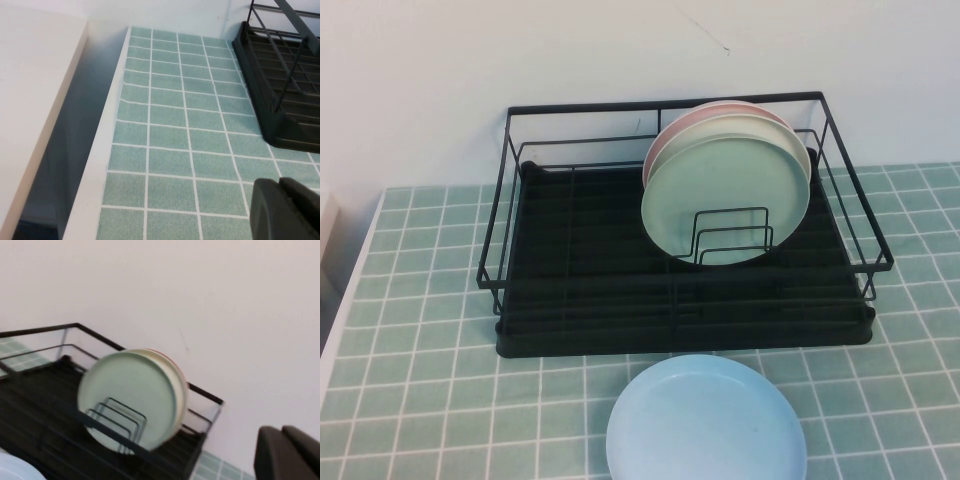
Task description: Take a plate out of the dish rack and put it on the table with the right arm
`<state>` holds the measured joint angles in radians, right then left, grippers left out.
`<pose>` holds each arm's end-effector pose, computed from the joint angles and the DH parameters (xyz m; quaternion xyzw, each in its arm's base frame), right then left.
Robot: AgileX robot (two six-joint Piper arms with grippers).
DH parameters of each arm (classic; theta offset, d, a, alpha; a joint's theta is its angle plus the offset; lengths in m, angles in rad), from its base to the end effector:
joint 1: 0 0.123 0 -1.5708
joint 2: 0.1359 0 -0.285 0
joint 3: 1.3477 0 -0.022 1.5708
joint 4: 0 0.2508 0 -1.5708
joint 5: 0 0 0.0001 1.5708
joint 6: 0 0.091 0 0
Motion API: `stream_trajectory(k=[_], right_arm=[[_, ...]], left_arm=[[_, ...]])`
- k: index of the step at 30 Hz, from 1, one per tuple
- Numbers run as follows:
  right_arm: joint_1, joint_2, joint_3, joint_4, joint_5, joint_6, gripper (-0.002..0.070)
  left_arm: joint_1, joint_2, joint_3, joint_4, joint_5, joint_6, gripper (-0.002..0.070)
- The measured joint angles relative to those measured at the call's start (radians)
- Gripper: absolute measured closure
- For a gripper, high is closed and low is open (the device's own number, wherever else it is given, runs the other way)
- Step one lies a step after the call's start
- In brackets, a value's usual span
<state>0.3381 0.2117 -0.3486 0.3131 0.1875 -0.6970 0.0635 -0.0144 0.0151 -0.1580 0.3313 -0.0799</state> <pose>0.0572 0.0257 0.3013 -0.2650 0.6380 0.0014 0.7230 0.0535 -0.0013 0.1793 -0.0992 0.7806 -0.0712 0.6130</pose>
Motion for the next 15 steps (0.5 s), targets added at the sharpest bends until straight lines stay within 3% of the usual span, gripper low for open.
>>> stream_trajectory(k=[6, 11, 15], right_arm=[[-0.224, -0.163, 0.214, -0.243, -0.014, 0.351, 0.0676], [-0.445, -0.222, 0.353, -0.29, 0.019, 0.41, 0.0676], [-0.519, -0.222, 0.376, -0.336, 0.065, 0.421, 0.0676]], left_arm=[[0.0, 0.0, 0.0, 0.0, 0.0, 0.0, 0.0678], [0.0, 0.0, 0.0, 0.0, 0.0, 0.0, 0.0678], [0.0, 0.0, 0.0, 0.0, 0.002, 0.0, 0.0678]])
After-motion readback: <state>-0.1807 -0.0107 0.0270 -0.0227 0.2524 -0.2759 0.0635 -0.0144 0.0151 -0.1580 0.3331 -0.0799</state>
